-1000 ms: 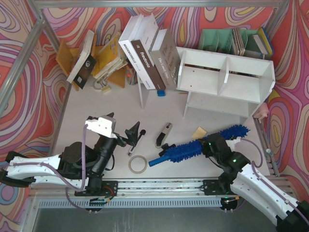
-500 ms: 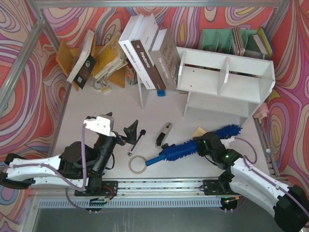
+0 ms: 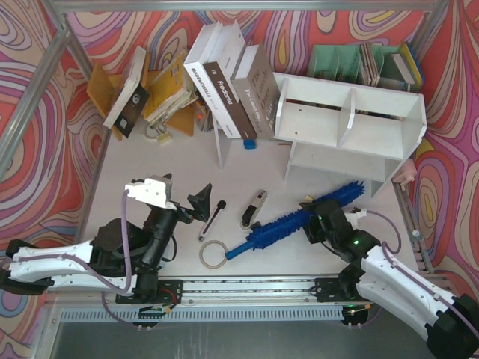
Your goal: Dust the bookshelf with a duster
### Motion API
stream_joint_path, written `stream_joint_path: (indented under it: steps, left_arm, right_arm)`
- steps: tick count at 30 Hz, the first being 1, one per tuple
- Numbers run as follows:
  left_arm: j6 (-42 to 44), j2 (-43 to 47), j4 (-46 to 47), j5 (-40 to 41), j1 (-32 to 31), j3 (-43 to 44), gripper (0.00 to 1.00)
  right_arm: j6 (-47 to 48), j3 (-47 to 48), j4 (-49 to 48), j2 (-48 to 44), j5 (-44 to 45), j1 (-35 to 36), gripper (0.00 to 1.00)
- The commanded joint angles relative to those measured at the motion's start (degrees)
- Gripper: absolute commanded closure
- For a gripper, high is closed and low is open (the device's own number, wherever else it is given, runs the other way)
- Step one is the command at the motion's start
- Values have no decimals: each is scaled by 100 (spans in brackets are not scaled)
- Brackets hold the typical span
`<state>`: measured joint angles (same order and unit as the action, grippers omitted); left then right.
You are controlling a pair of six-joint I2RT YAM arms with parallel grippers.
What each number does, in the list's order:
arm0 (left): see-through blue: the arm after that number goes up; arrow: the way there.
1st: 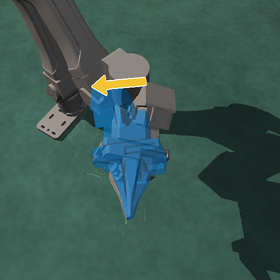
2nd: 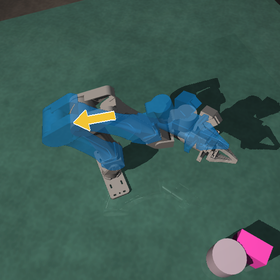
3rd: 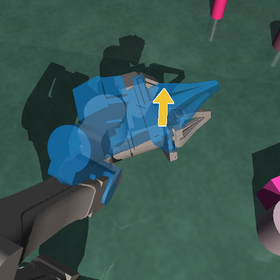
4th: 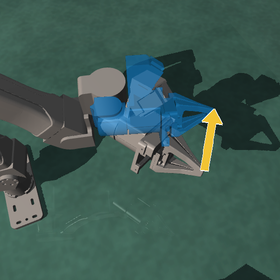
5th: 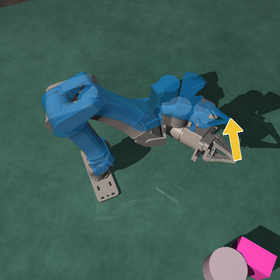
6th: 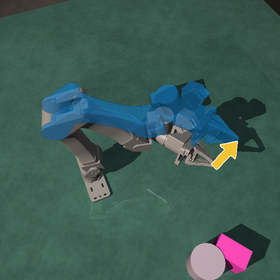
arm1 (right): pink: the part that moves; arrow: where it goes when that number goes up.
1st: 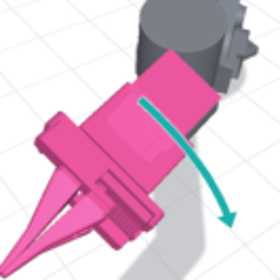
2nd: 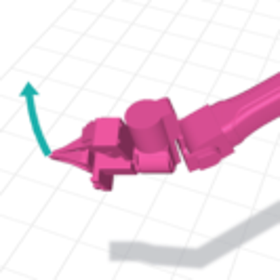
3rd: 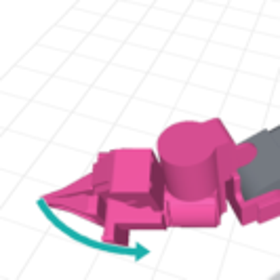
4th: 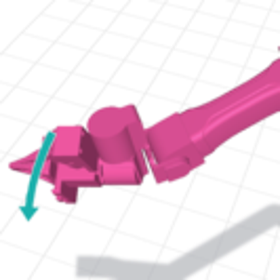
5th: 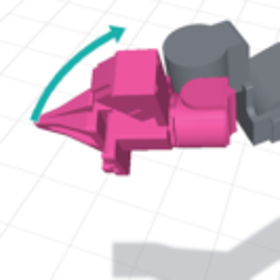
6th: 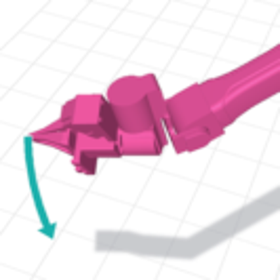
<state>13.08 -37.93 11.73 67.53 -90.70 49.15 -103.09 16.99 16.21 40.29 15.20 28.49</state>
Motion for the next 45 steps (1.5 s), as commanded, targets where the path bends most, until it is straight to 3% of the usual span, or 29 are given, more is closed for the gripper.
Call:
stream_joint_path:
  steps: [1, 8, 19, 24, 29, 36, 42, 45]
  left_arm:
    - [-243, -4, 45, 53, 104, -158, 2]
    - [-930, -334, -458, -47, 515, -11, 2]
    - [-2786, -1207, -2531, -98, 1441, 700, 2]
    - [-3835, -1586, -3792, -196, 2181, 932, 2]
    - [-3883, -2161, -4312, 94, 2736, 913, 2]
    - [-2997, -2524, -2790, 800, 3447, 78, 2]
    - [-2807, -2228, -1352, 413, 4634, -994, 2]
    - [-2217, -2083, -101, 261, 5144, -1717, 2]
  right_arm:
    - [285, 478, 674, -115, 431, -9, 25]
    - [765, 1000, 1374, -327, 772, -15, 10]
    - [2622, 1664, 1299, -277, 1100, -8, 8]
    - [4859, 1753, -54, 25, 655, -10, 4]
    - [6765, 2192, -276, 647, 1089, -17, 1]
    - [8583, 1708, -1454, 824, 1421, -12, 1]
    - [8939, 1038, -2496, 765, 1600, -19, 1]
    - [9090, 805, -3055, 1020, 1839, -17, 2]
